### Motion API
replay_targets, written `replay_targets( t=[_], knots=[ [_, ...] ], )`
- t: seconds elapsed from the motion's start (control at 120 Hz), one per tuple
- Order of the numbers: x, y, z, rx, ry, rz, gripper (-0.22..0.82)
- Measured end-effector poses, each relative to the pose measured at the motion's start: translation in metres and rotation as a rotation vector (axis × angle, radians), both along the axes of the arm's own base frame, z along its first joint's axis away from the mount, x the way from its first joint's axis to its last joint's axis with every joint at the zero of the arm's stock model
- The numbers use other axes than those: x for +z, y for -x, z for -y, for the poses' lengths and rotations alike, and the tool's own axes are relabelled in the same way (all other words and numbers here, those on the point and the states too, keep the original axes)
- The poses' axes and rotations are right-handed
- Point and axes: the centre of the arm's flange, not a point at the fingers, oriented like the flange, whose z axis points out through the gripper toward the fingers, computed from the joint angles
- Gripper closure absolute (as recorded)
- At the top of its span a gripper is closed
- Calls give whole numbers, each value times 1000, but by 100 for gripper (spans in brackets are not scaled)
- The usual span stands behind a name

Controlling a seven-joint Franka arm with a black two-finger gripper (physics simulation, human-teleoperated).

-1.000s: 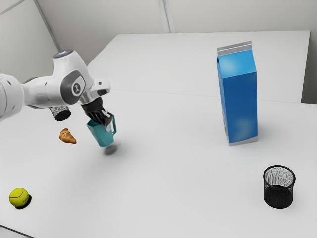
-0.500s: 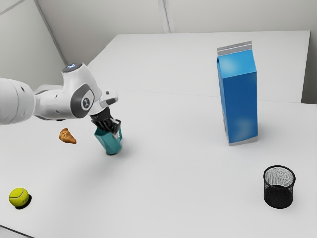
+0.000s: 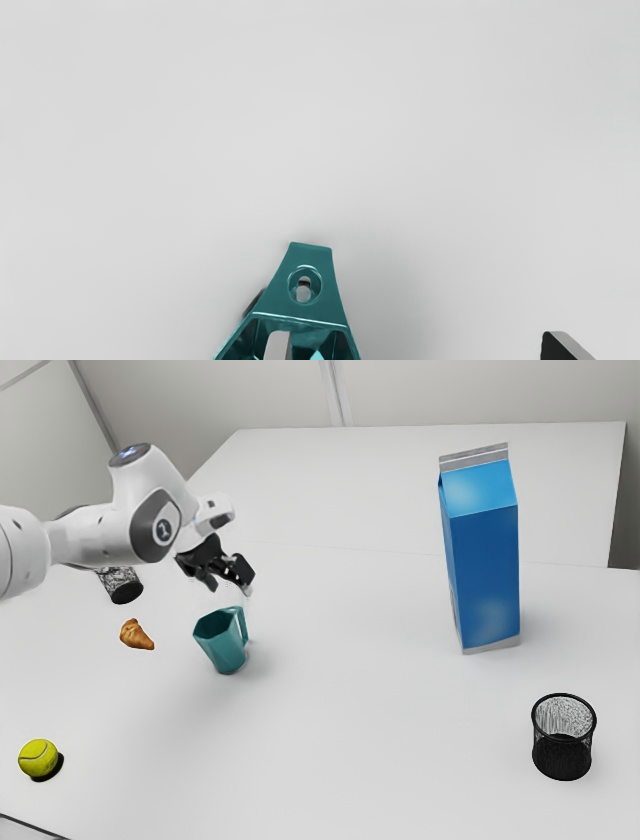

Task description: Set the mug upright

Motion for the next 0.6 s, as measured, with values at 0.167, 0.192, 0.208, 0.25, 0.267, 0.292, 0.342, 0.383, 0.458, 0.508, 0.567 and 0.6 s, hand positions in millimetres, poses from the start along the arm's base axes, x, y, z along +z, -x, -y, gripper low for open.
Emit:
replay_targets(
  t=[0.167, 0.192, 0.208, 0.25, 0.267, 0.292, 0.342, 0.383, 0.458, 0.508, 0.567, 0.6],
  knots=[
    [74, -16, 0, -12, 5, 9, 3],
    [85, -18, 0, -13, 5, 8, 3],
    [92, -18, -1, -13, 5, 7, 2],
    [107, -18, -3, -13, 5, 0, 2],
    [112, -18, -3, -13, 5, -3, 2],
    [118, -18, -5, -12, 5, -9, 2],
    [126, -15, -8, -9, 6, -28, 1],
    [130, -13, -10, -7, 8, -44, 1],
    [134, -8, -13, -2, 11, -70, 1],
    [135, -5, -15, 1, 12, -85, 1],
    [134, -3, -17, 4, 14, -101, 0],
    [134, -2, -18, 6, 15, -109, 0]
  ],
)
